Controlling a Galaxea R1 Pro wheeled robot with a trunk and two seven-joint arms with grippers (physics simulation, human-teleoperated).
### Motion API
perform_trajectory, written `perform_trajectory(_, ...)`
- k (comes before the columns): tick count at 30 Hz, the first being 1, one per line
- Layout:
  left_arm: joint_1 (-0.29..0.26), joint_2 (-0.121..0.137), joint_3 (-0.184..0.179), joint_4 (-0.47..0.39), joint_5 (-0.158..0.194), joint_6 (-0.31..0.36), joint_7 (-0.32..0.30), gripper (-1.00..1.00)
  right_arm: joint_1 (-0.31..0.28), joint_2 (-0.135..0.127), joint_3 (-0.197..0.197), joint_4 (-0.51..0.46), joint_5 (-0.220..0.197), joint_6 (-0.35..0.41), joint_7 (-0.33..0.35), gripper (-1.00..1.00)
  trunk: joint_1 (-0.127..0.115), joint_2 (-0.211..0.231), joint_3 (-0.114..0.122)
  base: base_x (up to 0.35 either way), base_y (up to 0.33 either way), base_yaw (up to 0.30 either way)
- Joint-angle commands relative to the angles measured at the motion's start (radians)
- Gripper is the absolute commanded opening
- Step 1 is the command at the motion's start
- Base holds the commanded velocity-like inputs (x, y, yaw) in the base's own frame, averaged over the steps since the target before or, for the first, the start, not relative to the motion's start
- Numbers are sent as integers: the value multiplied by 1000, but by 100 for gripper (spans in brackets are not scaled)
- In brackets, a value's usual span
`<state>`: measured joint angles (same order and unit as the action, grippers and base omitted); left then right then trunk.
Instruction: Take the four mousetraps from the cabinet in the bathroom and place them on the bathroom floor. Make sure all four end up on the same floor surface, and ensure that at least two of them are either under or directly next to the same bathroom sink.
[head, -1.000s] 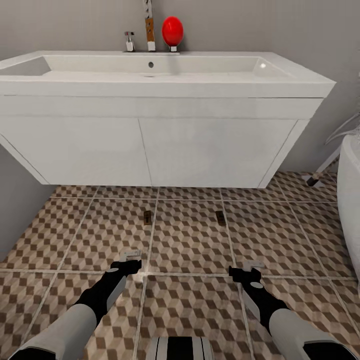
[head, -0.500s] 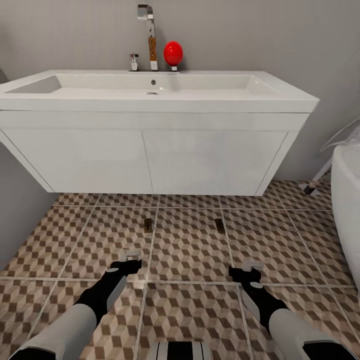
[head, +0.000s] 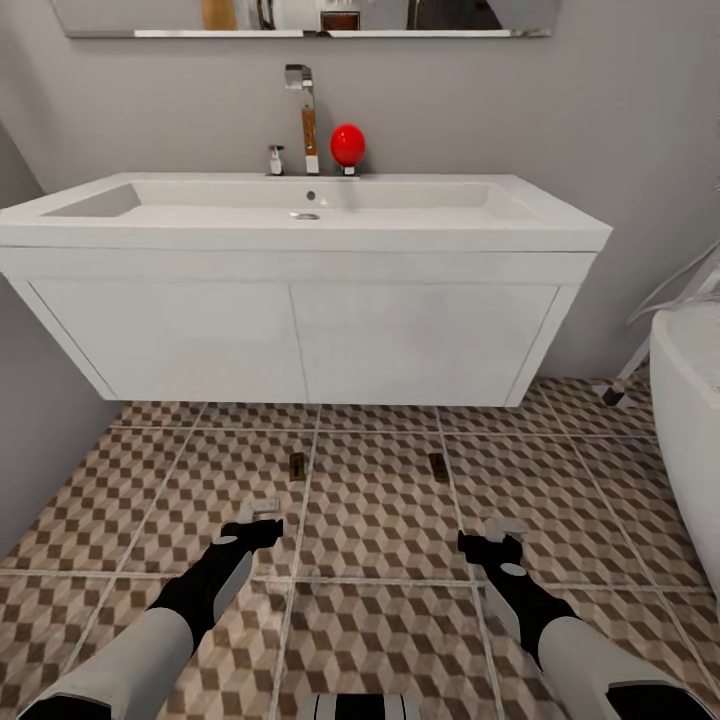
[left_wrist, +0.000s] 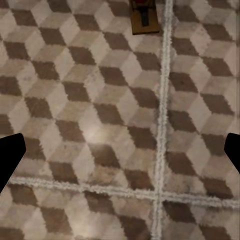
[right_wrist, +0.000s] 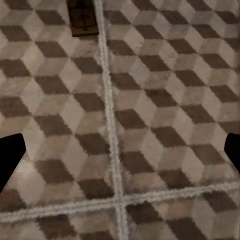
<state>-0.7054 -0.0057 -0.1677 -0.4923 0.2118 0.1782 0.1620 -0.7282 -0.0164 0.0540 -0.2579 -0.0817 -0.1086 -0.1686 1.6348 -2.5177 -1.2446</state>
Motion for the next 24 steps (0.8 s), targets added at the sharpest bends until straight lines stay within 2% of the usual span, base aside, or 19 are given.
perform_trajectory(1,0,1,-8,-2,11,4,9,100,0,0,6,1,-9,-4,-3,100,-1,0,3,0,0,0)
perform_trajectory(24,0,3,-7,21,21,5,6,100,0,-9,9,6,-10,-6,-3,100,-11,5,92,0,0,0)
